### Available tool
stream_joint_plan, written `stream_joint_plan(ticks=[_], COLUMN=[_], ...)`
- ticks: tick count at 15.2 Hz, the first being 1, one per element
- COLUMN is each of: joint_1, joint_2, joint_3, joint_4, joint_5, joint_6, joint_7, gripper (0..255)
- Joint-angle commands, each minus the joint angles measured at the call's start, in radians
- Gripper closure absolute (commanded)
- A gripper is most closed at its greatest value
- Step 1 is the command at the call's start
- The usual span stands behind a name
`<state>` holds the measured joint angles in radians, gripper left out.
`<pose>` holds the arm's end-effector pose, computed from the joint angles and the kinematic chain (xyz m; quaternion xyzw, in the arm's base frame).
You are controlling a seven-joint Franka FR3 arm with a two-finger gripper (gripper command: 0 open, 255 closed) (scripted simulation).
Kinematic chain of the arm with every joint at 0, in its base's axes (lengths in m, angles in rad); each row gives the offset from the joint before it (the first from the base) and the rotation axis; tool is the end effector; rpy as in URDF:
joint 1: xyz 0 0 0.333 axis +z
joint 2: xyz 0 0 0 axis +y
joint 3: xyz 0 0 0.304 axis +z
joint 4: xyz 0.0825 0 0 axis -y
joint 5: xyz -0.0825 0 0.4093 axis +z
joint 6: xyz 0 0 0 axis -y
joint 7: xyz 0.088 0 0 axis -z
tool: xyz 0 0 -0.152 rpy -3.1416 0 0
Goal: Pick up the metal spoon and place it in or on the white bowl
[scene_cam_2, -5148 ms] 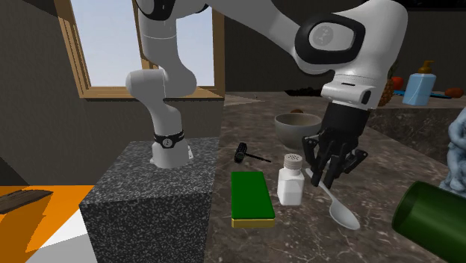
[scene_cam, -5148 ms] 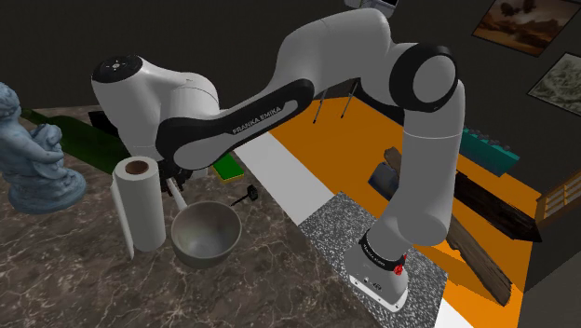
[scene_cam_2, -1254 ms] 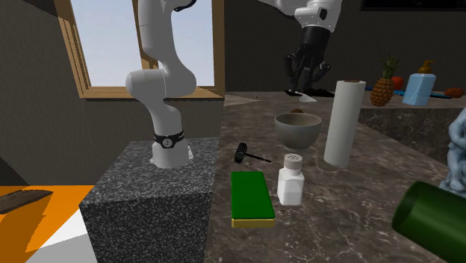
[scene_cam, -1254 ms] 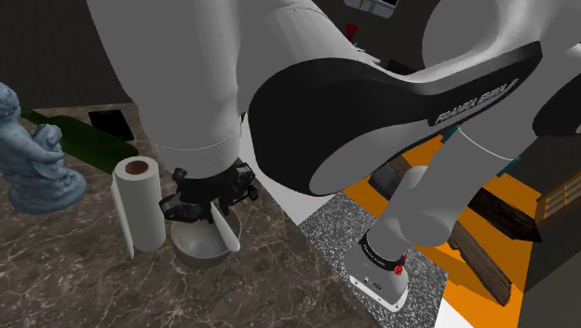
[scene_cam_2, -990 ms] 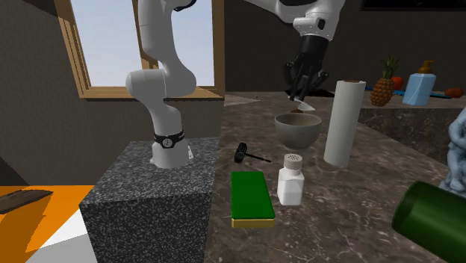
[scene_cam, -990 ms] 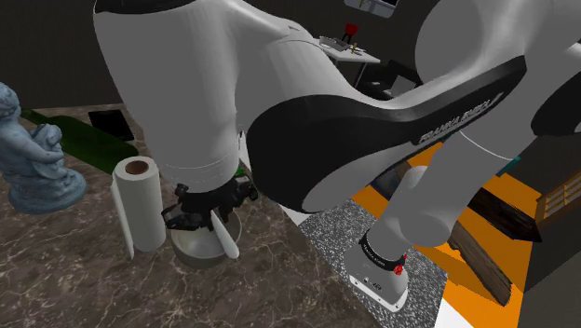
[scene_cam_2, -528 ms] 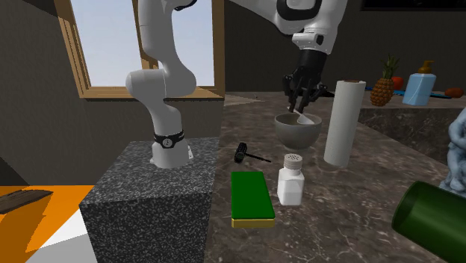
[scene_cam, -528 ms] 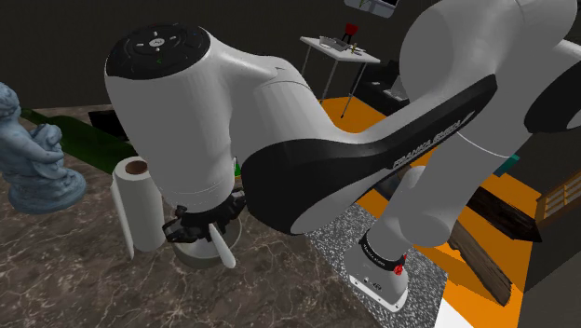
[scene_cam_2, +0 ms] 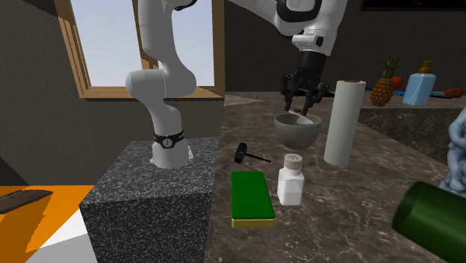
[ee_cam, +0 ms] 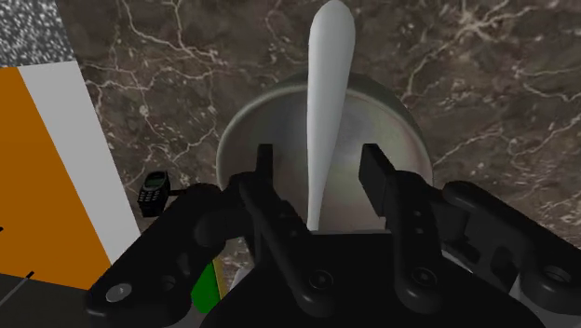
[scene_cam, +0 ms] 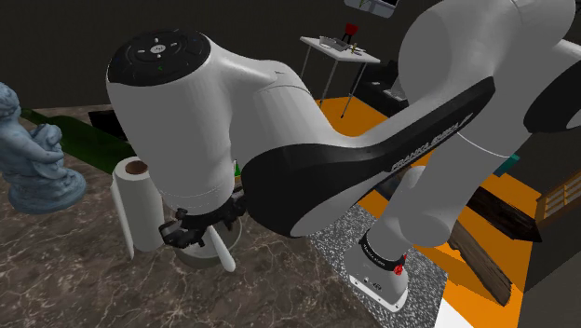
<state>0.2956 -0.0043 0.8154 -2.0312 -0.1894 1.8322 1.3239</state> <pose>0.2618 0.4762 0.3663 0.9885 -0.0723 0.0508 0.1226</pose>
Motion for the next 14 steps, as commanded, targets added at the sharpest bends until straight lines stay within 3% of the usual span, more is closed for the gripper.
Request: stream_joint_plan(ticks=[1, 5, 9, 14], joint_1=[0.000, 0.000, 0.010, 0.010], joint_2=[0.000, 0.000, 0.002, 0.002], joint_3=[0.000, 0.000, 0.011, 0.011], joint_4=[0.000, 0.000, 0.127, 0.127], joint_5=[0.000, 0.000, 0.007, 0.007], joint_6=[0.000, 0.000, -0.127, -0.127], joint_7=[0.000, 0.000, -0.004, -0.004], gripper=[0, 0, 0, 0])
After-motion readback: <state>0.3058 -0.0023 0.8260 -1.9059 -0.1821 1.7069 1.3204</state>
